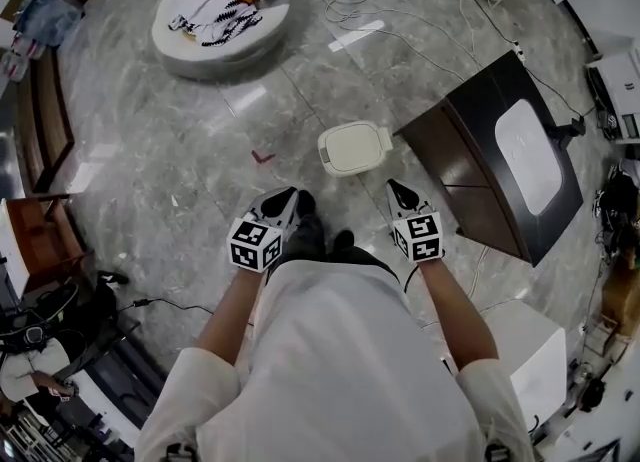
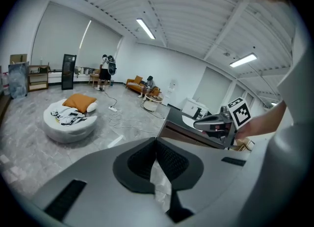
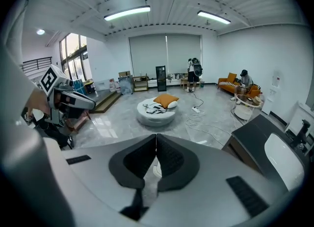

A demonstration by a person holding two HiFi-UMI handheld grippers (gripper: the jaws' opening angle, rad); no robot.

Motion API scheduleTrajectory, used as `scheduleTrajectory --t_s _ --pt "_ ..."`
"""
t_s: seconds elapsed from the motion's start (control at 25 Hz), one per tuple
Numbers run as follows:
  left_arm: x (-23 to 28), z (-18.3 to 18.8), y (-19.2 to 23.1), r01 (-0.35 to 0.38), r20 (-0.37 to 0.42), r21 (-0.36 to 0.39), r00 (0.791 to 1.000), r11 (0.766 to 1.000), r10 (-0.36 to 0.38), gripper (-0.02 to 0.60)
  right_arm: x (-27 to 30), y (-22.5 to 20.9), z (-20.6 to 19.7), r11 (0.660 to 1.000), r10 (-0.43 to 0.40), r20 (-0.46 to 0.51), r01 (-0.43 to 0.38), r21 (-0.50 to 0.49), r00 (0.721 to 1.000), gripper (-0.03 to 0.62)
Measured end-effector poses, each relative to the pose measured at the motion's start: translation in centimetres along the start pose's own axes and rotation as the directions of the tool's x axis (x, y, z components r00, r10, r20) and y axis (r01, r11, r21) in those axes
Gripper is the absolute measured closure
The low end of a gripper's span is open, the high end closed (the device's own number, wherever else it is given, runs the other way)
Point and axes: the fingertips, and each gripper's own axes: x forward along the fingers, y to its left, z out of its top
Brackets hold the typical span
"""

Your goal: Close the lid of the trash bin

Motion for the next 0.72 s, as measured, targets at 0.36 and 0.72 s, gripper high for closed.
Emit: scheduleTrajectory --t_s 0.36,0.72 --pt "-2.9 0.2 -5.3 -0.045 0.074 0.028 0.996 0.999 0.043 0.565 -6.2 -0.8 -2.1 1.0 -0.008 0.072 0.007 0.018 0.997 0.565" --pt "-7.3 0.0 -6.4 -0.122 0.119 0.077 0.987 0.99 0.113 0.564 -9.6 -0.3 -3.4 1.0 -0.002 0.113 0.004 -0.019 0.994 0.565"
